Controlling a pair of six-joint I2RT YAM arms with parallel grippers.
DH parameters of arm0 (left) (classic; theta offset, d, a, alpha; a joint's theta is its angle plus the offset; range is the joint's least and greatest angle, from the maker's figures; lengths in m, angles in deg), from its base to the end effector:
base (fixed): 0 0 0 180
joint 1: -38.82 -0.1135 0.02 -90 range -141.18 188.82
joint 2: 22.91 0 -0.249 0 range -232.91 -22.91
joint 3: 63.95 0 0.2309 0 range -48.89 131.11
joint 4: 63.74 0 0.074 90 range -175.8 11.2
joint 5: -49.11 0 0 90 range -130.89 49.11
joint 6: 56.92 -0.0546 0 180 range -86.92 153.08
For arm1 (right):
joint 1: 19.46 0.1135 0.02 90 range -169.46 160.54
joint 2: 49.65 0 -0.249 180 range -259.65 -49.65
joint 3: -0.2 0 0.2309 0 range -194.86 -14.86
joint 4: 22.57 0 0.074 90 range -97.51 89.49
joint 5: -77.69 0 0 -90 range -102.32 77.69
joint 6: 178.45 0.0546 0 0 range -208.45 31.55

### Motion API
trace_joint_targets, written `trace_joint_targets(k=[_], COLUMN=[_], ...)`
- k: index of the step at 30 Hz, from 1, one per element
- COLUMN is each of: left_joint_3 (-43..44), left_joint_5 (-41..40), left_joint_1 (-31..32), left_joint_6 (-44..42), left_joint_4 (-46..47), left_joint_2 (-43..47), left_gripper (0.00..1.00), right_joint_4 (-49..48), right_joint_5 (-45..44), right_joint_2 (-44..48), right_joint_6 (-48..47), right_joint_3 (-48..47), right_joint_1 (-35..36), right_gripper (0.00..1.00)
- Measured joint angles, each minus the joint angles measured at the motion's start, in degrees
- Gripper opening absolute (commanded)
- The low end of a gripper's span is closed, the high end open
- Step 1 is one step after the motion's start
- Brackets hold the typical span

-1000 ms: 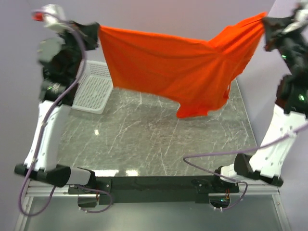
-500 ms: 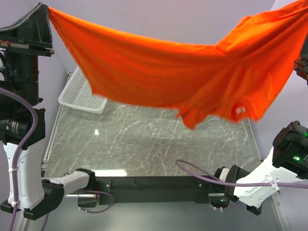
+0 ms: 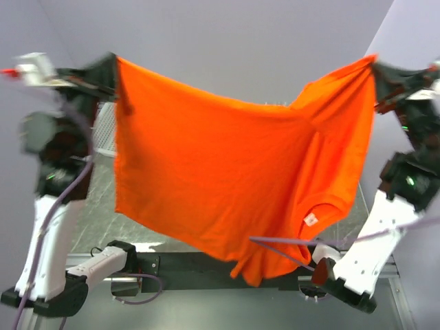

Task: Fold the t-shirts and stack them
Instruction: Flatten the tshirt out

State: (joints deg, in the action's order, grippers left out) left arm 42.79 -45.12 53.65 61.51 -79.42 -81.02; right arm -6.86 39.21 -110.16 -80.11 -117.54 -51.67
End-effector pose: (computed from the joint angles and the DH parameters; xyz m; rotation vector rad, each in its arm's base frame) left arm 0.1449 -0.0342 0.5681 -0.1887 0.9999 -0.6536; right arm 0.1101 -0.0189 0.5960 -0.5149 1.0234 0.0100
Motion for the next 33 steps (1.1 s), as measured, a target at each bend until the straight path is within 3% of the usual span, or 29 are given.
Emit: trace_joint_targets(k=[6,11,18,27,33], left_joint_3=[-21.4,-24.7,-11.9,6.5,10.4], left_joint_5=[1.6,0.9,-4.8,-9.7,-9.9], left_joint_1=[0.2,0.5,0.6,0.6,0.0], left_joint_6=[2.1,2.8,2.8,2.2,2.5], left_joint_4=[5.2,5.5,0.6,-1.9,-3.1], left_joint_2=[-11.1,-33.1,-54.8,-62.1,-66.2], left_gripper=[0.01,0.0,0.0,0.0,0.0], right_joint_4=[-3.9,-2.3,-2.6,-2.0,-0.7], right_joint_5=[2.6,-2.3,-9.6,-17.8,-20.8], right_joint_2=[-4.4,-17.1,-31.3,-43.2,-48.2], right_joint_6=[-9.9,-18.7,-22.8,-20.1,-17.8], right_joint_3=[36.3,48.1,41.5,26.4,17.0], right_joint_1=[5.1,12.5,17.0,18.6,21.0], right_gripper=[0.0,0.0,0.0,0.0,0.0])
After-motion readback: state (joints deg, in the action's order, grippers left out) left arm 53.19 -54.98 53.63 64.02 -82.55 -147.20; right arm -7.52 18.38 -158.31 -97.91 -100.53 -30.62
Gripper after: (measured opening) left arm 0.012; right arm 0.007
